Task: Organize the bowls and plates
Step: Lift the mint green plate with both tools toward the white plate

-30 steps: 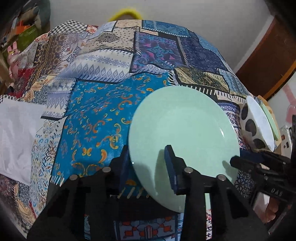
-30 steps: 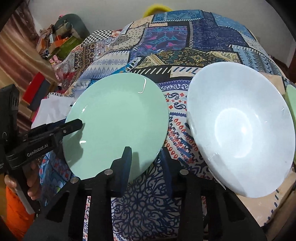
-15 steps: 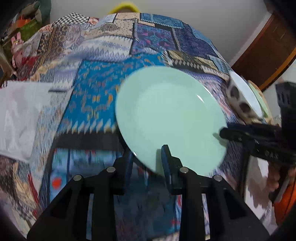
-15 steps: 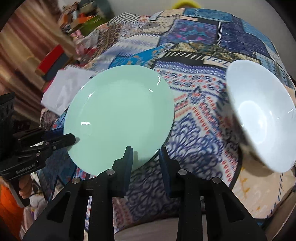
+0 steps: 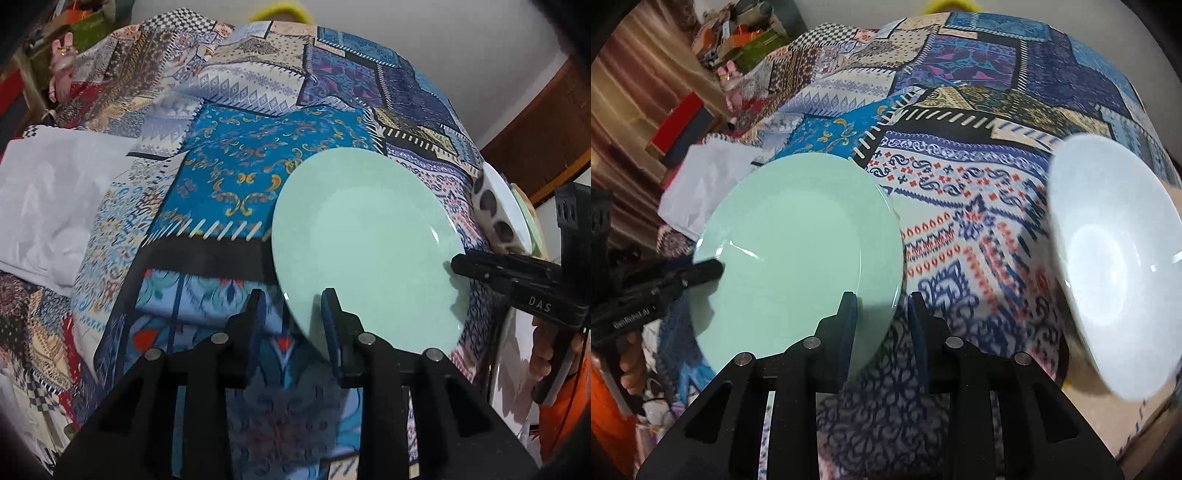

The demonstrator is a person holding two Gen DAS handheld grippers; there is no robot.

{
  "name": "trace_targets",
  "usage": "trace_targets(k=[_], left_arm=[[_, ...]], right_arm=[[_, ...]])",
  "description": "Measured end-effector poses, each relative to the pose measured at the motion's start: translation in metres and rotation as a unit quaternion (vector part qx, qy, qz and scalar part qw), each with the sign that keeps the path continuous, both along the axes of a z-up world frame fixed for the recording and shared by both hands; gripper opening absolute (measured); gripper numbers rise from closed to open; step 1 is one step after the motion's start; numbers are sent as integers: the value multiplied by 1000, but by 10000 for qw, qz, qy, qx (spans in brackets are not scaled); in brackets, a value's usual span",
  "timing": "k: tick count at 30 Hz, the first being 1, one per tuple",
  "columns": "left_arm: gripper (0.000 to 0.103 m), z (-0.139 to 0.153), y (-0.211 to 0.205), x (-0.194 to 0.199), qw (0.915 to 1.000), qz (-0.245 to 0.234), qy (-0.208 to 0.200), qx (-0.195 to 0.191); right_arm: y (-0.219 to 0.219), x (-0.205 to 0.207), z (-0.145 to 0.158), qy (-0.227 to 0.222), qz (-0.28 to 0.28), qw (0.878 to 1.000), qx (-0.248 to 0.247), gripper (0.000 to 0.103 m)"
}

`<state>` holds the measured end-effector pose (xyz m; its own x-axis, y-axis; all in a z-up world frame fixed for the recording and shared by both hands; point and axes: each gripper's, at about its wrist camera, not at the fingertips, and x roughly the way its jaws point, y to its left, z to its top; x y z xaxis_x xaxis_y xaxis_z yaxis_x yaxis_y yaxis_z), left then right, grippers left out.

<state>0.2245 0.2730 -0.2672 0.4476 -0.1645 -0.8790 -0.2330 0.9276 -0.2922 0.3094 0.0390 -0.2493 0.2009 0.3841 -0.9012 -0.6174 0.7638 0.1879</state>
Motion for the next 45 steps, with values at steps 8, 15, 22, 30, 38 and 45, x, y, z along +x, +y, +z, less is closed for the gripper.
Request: trace_targets(k=[8,15,22,30,38,45], left_arm=[[31,-7,4,22,9996,-122,-107,-251],[32,-3,-4,8,9997,-166,-108,-157],[31,2,-11,-16,9997,-33,-71,-245],[31,12,-22,-41,9993,5,-87,-356],[31,38,-34,-62,9994,18,-261,-206],[31,65,-51,-74,9987,-48,-503,-75]], right_arm=[[3,4,0,81,43,10000,20,27],[-10,-11,4,228,-26,9995,211,23],[-21,-30,14,155,-97,9992,345,23],[-28,-47,28,39,-131,9988,468,23],[-39,-62,52,-183,-174,9977,628,23],[-61,-75,69,-376,-286,9966,682,23]])
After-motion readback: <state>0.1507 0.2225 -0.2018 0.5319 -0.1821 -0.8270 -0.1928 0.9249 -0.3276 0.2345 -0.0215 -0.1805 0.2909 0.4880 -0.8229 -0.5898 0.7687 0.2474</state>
